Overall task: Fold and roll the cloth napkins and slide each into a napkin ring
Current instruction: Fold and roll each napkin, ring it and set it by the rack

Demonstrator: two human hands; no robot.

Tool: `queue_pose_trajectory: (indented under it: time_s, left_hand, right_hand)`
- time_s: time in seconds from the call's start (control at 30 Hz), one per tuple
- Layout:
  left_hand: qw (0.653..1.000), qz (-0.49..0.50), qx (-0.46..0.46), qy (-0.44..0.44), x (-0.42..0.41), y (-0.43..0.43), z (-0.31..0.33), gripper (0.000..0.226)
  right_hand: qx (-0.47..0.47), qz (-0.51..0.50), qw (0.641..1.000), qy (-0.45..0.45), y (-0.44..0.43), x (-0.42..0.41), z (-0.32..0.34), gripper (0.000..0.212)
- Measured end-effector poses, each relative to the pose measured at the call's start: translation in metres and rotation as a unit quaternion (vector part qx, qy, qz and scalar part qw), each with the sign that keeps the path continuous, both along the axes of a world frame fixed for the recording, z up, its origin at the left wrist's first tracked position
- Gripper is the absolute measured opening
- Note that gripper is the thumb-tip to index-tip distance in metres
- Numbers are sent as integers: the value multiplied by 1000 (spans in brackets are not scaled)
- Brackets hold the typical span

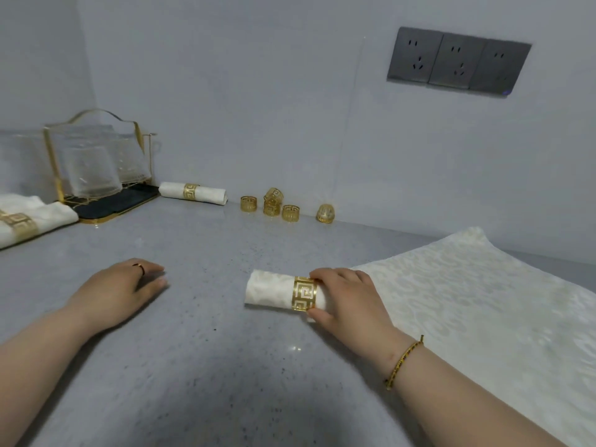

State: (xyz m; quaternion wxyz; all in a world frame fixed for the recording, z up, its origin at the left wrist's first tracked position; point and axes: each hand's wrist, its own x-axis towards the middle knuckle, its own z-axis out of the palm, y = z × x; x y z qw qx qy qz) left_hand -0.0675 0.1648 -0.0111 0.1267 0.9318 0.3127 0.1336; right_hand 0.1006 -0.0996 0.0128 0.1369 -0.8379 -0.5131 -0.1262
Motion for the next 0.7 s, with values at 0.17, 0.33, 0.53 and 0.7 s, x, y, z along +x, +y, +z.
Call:
queue_pose_trajectory:
  time_s: [0.17,0.33,0.53,0.7]
  left_hand:
    - [999,24,42,6,9,47,-5,39]
    - [997,-5,79,-20,19,75,-22,36]
    - [995,-27,88,-25,20,88,-31,35]
    - [989,-23,125,-78,22,89,-31,31]
  right_hand:
    - [4,4,1000,-1,84,23,6,42]
    - [10,4,1000,7,206,49,-1,41]
    - [26,8,999,-21,333,69,-10,40]
    - [34,-11,999,-39,390,80,-13,36]
